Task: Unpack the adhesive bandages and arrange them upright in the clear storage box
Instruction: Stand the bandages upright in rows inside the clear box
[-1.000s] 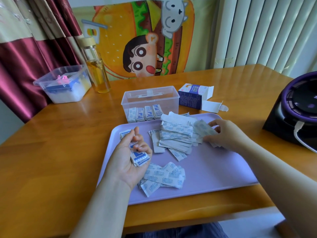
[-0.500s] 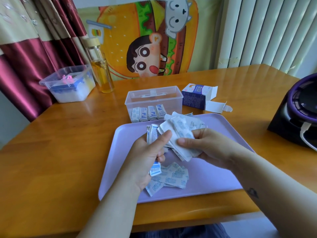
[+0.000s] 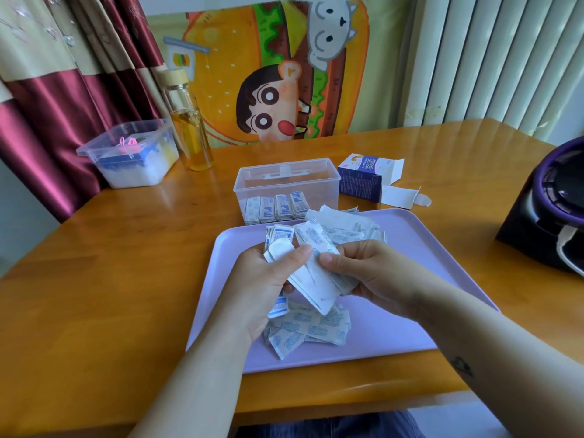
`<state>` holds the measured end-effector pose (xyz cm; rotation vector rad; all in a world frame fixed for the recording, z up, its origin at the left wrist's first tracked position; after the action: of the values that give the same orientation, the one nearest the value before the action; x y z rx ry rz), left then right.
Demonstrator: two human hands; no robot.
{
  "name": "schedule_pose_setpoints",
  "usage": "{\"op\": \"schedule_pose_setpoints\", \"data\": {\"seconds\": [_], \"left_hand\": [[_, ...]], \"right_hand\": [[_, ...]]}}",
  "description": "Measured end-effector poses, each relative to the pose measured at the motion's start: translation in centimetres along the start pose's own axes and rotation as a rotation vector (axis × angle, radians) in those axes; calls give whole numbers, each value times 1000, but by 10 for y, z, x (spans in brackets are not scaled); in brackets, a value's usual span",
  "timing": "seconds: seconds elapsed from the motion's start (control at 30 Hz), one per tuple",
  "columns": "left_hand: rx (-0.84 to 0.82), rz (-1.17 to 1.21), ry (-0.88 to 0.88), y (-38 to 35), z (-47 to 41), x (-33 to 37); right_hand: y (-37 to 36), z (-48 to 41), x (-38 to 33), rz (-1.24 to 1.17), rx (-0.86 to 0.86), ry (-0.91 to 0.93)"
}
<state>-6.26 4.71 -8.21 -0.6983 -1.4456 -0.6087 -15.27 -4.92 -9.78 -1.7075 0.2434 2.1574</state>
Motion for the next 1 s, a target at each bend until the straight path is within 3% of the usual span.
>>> {"op": "schedule_pose_setpoints", "data": {"seconds": [0.17, 0.27, 0.37, 0.53, 0.67, 0.77, 0.87, 0.93, 1.0], "left_hand": [[1, 29, -5, 1, 1, 1], [51, 79, -45, 10, 1, 6], [113, 106, -74, 27, -2, 11], [196, 126, -121, 54, -5, 24], [151, 112, -116, 53, -6, 26], [90, 88, -103, 45, -4, 24], [12, 53, -107, 29, -2, 25], [-35, 41, -111, 16, -1, 26], [-43, 61, -106, 10, -1, 25]], "right_hand": [[-1, 1, 1, -25, -20, -34], [8, 2, 0, -80, 54, -19], [13, 11, -8, 277, 117, 42], [-10, 13, 5, 836, -16, -38], [-1, 13, -10, 1077, 190, 57], [1, 15, -31, 839, 209, 167], [-18, 13, -34, 478, 5, 127], [-30, 10, -30, 396, -83, 102], [-32, 6, -28, 353, -61, 119]]}}
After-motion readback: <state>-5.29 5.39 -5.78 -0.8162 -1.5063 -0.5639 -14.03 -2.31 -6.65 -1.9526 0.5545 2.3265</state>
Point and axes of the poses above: each hand's wrist, its own z-axis away from the middle knuckle, its own y-axis out of the back of the hand, x = y × z, the point moved 8 cm from there along -z, towards the middle knuckle, and after that the axes turned 3 degrees about -y, right-handed, at the moved point
